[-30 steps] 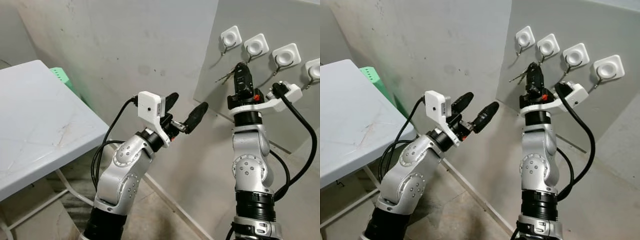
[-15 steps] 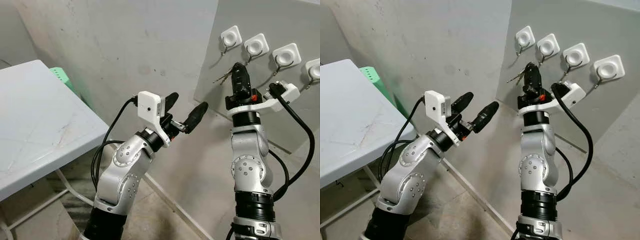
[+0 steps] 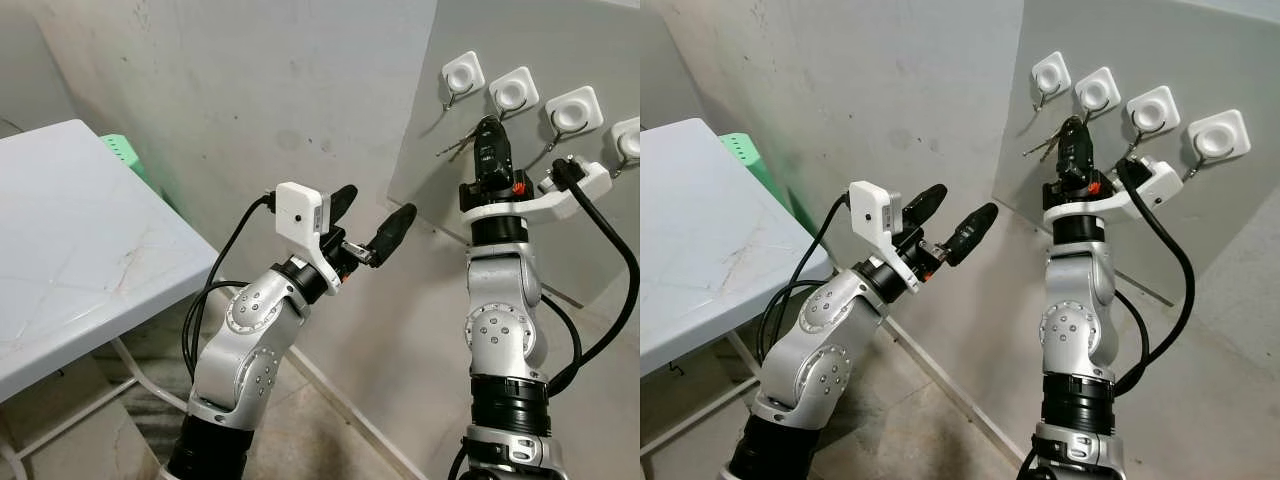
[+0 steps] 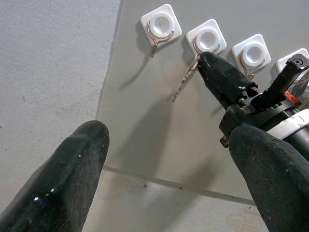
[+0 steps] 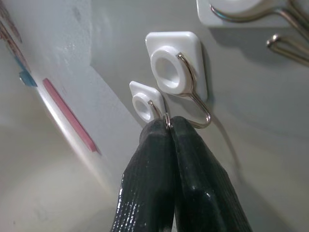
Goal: Hang keys on a hook
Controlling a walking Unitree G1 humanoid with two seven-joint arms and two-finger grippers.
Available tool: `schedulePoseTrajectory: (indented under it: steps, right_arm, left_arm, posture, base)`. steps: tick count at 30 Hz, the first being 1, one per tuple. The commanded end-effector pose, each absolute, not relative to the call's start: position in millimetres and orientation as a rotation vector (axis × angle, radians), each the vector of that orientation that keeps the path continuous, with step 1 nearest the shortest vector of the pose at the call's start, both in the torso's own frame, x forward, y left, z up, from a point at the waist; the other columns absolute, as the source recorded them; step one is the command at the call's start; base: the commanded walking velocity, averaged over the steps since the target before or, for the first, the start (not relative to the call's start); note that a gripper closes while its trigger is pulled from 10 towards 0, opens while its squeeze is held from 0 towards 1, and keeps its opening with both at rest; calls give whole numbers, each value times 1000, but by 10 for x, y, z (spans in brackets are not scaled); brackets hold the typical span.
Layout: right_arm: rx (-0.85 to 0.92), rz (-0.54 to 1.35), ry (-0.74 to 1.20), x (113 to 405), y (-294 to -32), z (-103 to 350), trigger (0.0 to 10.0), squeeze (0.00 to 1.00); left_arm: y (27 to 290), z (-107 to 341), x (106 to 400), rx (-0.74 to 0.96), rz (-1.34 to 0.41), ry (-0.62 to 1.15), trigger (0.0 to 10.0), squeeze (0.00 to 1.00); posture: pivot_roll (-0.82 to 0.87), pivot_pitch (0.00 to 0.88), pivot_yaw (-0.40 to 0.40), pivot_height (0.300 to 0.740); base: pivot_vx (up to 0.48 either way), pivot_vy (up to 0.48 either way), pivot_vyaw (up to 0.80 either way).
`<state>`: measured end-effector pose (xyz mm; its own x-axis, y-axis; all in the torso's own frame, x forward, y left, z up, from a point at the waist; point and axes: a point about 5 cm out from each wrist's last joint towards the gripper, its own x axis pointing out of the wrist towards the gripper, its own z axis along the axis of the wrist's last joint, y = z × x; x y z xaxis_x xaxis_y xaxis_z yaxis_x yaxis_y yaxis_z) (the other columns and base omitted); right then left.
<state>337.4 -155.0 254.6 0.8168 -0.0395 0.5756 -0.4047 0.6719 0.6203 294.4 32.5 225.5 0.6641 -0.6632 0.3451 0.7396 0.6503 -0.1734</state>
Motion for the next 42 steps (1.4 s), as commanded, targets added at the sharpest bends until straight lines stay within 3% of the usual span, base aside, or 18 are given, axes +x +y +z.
schedulePoseTrajectory:
  steps: [1, 14, 24, 25, 31, 32, 37, 42]
  right_arm:
    - [863, 202, -606, 3384, -1594, 2592, 10000, 0]
    - [1044, 147, -503, 3402, -1610, 2339, 10000, 0]
    - [1027, 164, -489, 3399, -1581, 2319, 10000, 0]
    - [993, 174, -496, 3392, -1570, 2325, 10000, 1000]
    - [696, 220, -530, 3333, -1502, 2341, 10000, 1000]
    - [581, 230, -540, 3311, -1476, 2334, 10000, 1000]
    - [399, 250, -537, 3280, -1427, 2262, 10000, 1000]
    - [336, 259, -524, 3246, -1417, 2177, 10000, 1000]
  left_arm:
    - [317, 2317, 2925, -313, -811, -280, 10000, 0]
    - [335, 2326, 2920, -314, -803, -284, 10000, 0]
    - [340, 2329, 2927, -319, -801, -284, 10000, 0]
    - [338, 2329, 2928, -319, -801, -284, 10000, 0]
    - [357, 2308, 2944, -313, -781, -280, 10000, 0]
    - [372, 2298, 2953, -315, -771, -278, 10000, 0]
    - [409, 2269, 2986, -306, -732, -274, 10000, 0]
    - [448, 2219, 3006, -296, -698, -272, 10000, 0]
  posture:
    - [8, 66, -44, 740]
    - [17, 66, -47, 740]
    - [18, 64, -46, 740]
    - [18, 64, -46, 740]
    - [15, 60, -48, 740]
    - [15, 58, -47, 740]
    - [16, 59, -47, 740]
    - [14, 62, -42, 740]
  base:
    - [0, 0, 0]
    - [0, 0, 0]
    - [0, 0, 0]
    - [0, 0, 0]
    - [0, 0, 0]
    - [0, 0, 0]
    - [0, 0, 0]
    - [0, 0, 0]
